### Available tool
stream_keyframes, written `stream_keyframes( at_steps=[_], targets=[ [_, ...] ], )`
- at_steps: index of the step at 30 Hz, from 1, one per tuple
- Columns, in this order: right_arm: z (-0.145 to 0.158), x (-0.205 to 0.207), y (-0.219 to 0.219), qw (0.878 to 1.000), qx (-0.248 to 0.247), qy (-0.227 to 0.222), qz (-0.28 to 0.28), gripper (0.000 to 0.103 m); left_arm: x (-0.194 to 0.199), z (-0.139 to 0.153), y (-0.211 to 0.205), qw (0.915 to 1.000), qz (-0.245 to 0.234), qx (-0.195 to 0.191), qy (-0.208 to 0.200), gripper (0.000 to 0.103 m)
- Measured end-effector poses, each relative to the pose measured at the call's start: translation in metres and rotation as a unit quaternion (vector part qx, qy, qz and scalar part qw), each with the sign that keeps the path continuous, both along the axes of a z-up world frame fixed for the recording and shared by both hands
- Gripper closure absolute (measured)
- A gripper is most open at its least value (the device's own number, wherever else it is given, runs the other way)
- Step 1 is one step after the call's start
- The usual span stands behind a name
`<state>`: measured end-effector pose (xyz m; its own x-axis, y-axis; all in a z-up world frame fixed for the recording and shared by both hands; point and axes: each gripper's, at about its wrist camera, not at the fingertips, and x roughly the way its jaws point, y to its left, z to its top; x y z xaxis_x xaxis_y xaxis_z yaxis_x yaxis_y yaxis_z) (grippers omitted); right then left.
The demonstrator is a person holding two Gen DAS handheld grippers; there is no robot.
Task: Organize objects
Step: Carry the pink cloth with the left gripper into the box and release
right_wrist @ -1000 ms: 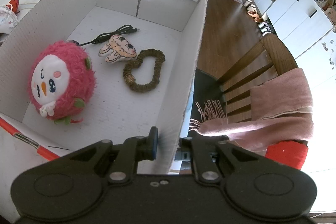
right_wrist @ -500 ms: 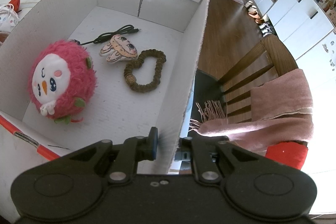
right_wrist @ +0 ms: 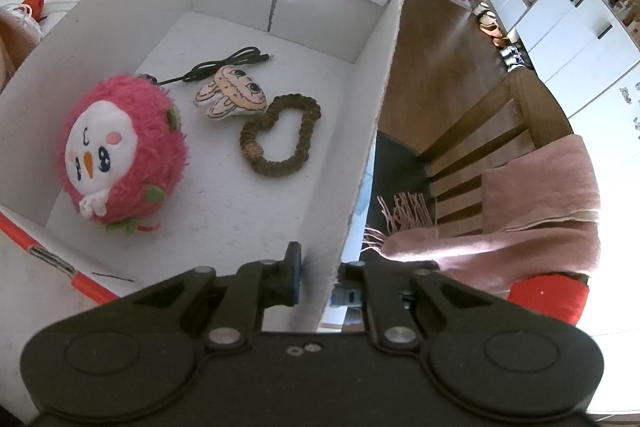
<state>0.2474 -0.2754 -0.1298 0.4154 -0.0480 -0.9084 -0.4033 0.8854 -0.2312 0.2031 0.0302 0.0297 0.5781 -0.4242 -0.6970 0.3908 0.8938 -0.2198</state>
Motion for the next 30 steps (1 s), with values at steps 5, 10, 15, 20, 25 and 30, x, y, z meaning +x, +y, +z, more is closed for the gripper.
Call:
stream_keyframes(
  at_steps=[5, 10, 15, 20, 25, 30],
  targets=[
    [0.0, 0.001, 0.001, 1.0, -0.001, 0.003, 0.005, 0.093, 0.01, 0.026, -0.021, 0.9992, -0.026, -0.003, -0.029, 0.098],
    [0.0, 0.001, 0.0, 1.0, 0.001, 0.004, 0.008, 0.093, 0.017, 0.052, -0.037, 0.997, -0.048, -0.002, -0.061, 0.098],
    [0.001, 0.001, 0.0, 1.0, 0.003, 0.006, 0.011, 0.094, 0.028, 0.076, -0.051, 0.9939, -0.065, -0.002, -0.089, 0.098],
    [0.001, 0.001, -0.001, 1.0, 0.005, 0.007, 0.014, 0.094, 0.039, 0.101, -0.076, 0.989, -0.089, -0.001, -0.118, 0.098],
    [0.001, 0.001, -0.002, 1.0, 0.008, 0.007, 0.014, 0.094, 0.049, 0.108, -0.109, 0.9847, -0.121, -0.002, -0.126, 0.098],
    [0.001, 0.0, -0.003, 1.0, 0.012, 0.006, 0.014, 0.094, 0.064, 0.093, -0.14, 0.9829, -0.146, 0.007, -0.113, 0.098]
  ],
)
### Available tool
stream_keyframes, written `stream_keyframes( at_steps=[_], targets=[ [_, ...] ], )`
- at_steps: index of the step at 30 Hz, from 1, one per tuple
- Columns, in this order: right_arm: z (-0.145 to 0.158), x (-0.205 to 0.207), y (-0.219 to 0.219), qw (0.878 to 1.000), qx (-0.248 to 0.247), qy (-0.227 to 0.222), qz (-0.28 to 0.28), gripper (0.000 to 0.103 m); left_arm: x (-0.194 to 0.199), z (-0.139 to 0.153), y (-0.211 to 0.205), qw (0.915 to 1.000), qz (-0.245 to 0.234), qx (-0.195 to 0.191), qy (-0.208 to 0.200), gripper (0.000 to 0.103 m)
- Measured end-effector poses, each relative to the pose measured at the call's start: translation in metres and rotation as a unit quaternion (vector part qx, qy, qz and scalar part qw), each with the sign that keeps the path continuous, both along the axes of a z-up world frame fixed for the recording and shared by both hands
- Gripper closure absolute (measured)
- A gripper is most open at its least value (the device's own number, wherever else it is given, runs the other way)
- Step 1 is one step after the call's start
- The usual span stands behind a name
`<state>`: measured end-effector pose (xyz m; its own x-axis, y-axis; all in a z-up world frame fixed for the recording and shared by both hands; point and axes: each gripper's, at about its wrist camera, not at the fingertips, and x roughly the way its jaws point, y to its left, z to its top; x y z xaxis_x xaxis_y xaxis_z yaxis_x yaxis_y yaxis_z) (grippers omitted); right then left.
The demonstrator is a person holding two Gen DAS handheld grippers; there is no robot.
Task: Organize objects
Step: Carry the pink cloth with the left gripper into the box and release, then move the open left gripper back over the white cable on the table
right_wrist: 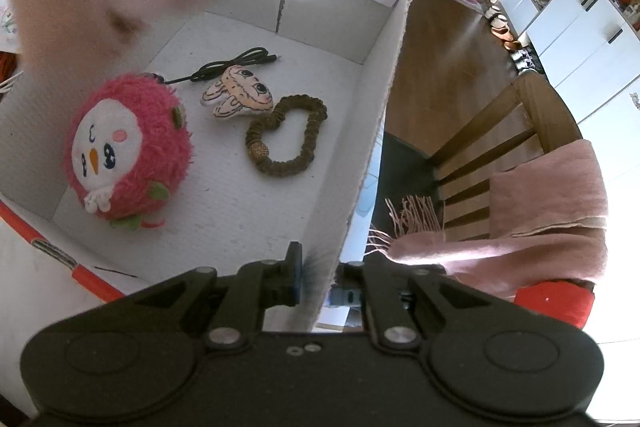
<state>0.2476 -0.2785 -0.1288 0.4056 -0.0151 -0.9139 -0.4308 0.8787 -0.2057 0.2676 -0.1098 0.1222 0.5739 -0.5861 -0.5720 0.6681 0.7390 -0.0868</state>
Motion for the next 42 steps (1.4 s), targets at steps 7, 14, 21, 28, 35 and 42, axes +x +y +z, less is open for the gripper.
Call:
stream_keyframes(
  at_steps=[7, 14, 21, 28, 35, 42],
  targets=[
    [0.0, 0.0, 0.0, 1.0, 0.001, 0.0, 0.0, 0.094, 0.031, -0.056, -0.02, 0.9984, 0.009, 0.034, 0.045, 0.098],
    [0.0, 0.0, 0.001, 1.0, 0.003, 0.0, 0.0, 0.094, 0.05, -0.118, -0.022, 0.9919, 0.018, 0.067, 0.107, 0.098],
    [0.0, 0.0, 0.001, 1.0, 0.004, 0.0, 0.0, 0.094, 0.043, -0.158, -0.023, 0.985, 0.014, 0.09, 0.147, 0.098],
    [-0.001, -0.001, 0.002, 1.0, 0.004, 0.001, 0.001, 0.094, 0.029, -0.168, -0.021, 0.9819, 0.017, 0.083, 0.169, 0.098],
    [-0.003, 0.0, 0.001, 1.0, 0.009, 0.005, 0.002, 0.094, 0.007, -0.178, -0.018, 0.9798, 0.037, 0.084, 0.177, 0.095],
    [-0.004, 0.002, -0.002, 1.0, 0.014, 0.011, 0.006, 0.093, -0.022, -0.175, -0.001, 0.9802, 0.078, 0.075, 0.166, 0.067]
  ],
)
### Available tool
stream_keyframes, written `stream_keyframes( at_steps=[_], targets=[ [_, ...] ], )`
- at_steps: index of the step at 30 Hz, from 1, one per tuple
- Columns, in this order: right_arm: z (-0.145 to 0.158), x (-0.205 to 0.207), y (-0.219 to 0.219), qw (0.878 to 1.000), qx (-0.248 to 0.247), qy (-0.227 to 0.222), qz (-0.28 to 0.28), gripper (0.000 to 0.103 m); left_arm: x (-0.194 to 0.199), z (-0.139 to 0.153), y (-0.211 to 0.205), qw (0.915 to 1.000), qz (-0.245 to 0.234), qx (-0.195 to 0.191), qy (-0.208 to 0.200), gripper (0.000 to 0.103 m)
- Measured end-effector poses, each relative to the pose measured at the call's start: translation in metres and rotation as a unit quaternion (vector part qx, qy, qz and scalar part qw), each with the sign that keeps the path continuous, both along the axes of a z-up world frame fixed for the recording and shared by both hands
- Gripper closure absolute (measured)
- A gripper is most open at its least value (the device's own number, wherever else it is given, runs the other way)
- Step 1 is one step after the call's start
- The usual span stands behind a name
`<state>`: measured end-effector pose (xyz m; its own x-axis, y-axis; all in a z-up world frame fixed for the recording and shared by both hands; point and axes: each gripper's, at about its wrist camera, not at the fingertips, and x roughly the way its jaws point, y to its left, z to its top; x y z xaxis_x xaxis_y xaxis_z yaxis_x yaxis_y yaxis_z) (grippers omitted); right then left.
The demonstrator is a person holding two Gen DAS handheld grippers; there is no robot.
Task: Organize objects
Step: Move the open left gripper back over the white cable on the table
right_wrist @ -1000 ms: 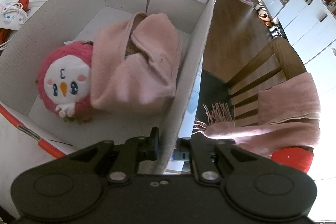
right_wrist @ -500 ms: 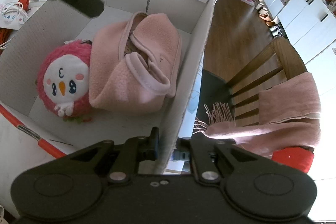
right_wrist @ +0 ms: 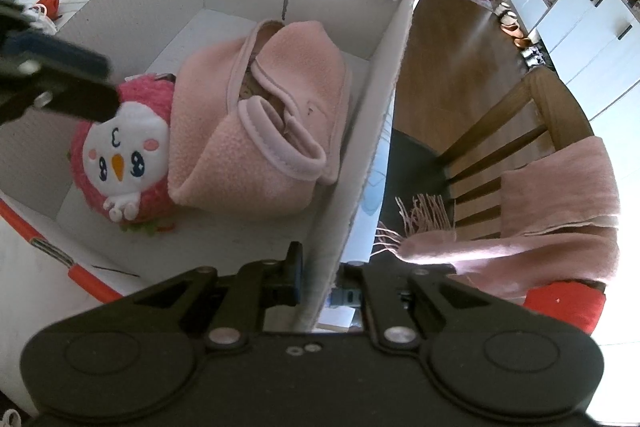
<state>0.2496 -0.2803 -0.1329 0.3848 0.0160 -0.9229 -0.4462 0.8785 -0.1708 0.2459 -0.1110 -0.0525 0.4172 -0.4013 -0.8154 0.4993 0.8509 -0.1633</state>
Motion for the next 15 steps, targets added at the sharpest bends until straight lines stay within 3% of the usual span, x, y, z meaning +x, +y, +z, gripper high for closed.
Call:
stream_keyframes(
  at_steps=[3, 6, 9, 15],
  targets=[
    [0.0, 0.0, 0.0, 1.0, 0.0, 0.0, 0.004, 0.093, -0.013, 0.006, 0.013, 0.9996, 0.025, -0.007, -0.011, 0.039],
    [-0.001, 0.001, -0.002, 1.0, 0.005, 0.004, 0.001, 0.092, -0.025, 0.013, 0.028, 0.9988, 0.044, -0.013, -0.019, 0.038],
    [-0.001, 0.002, -0.002, 1.0, 0.009, 0.008, -0.004, 0.092, -0.033, 0.02, 0.047, 0.9972, 0.068, -0.02, -0.024, 0.028],
    [-0.001, 0.002, -0.001, 1.0, 0.011, 0.011, -0.013, 0.091, -0.051, 0.032, 0.092, 0.9935, 0.104, -0.022, -0.04, 0.019]
  ],
)
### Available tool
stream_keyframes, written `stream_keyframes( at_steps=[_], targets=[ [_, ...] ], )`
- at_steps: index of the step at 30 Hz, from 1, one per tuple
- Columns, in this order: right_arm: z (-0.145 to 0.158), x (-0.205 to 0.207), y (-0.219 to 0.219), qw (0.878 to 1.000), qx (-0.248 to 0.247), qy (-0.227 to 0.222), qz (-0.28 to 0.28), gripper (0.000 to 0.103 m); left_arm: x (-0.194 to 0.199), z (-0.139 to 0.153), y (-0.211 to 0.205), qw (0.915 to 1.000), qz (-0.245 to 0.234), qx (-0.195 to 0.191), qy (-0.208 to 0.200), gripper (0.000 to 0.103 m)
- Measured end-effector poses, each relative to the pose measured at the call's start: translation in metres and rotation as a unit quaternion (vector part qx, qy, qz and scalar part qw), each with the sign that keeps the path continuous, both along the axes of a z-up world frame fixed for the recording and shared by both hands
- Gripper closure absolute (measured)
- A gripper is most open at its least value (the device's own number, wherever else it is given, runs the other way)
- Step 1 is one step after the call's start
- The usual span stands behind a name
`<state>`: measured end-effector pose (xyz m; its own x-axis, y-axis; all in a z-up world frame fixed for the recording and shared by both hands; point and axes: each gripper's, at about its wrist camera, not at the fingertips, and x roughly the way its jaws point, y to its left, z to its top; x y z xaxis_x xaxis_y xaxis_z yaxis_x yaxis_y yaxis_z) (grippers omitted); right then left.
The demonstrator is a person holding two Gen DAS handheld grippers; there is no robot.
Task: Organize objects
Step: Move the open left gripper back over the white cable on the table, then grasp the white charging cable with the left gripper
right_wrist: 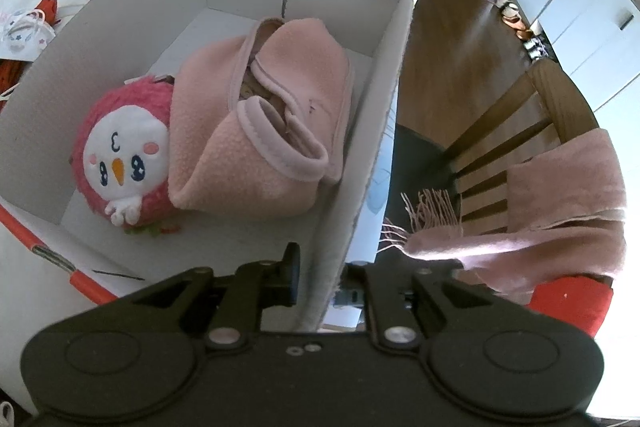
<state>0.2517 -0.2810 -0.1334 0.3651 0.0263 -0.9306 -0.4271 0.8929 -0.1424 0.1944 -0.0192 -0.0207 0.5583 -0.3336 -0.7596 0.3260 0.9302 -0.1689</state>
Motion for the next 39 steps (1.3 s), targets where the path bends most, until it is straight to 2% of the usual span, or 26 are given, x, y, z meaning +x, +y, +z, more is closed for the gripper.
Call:
stream_keyframes(
  at_steps=[10, 15, 18, 22, 25, 31, 37, 38, 39],
  targets=[
    [0.01, 0.001, 0.001, 1.0, -0.006, -0.002, -0.02, 0.094, -0.014, 0.006, 0.107, 0.9963, 0.082, 0.024, -0.004, 0.015],
    [0.014, 0.001, 0.004, 0.999, -0.013, -0.003, -0.03, 0.095, -0.01, 0.001, 0.161, 0.9907, 0.126, 0.05, -0.004, 0.014],
    [0.014, 0.003, 0.005, 0.999, -0.017, 0.0, -0.034, 0.095, -0.005, -0.006, 0.193, 0.9865, 0.151, 0.064, 0.0, 0.007],
    [0.013, 0.004, 0.004, 0.999, -0.018, 0.003, -0.045, 0.095, 0.001, -0.017, 0.224, 0.9821, 0.174, 0.072, 0.01, 0.005],
    [0.011, 0.007, 0.004, 0.998, -0.022, 0.005, -0.052, 0.095, 0.004, -0.026, 0.228, 0.9852, 0.161, 0.056, 0.023, 0.005],
    [0.01, 0.008, 0.006, 0.998, -0.032, 0.005, -0.061, 0.094, 0.011, -0.044, 0.203, 0.9908, 0.129, 0.019, 0.035, 0.005],
    [0.009, 0.009, 0.006, 0.997, -0.036, 0.006, -0.065, 0.094, 0.013, -0.071, 0.188, 0.9878, 0.144, 0.007, 0.06, 0.006],
    [0.009, 0.009, 0.007, 0.997, -0.036, 0.006, -0.064, 0.094, 0.014, -0.075, 0.187, 0.9871, 0.147, 0.004, 0.063, 0.011],
    [0.009, 0.009, 0.006, 0.997, -0.036, 0.006, -0.065, 0.094, 0.015, -0.08, 0.186, 0.9864, 0.15, 0.003, 0.068, 0.022]
  ],
)
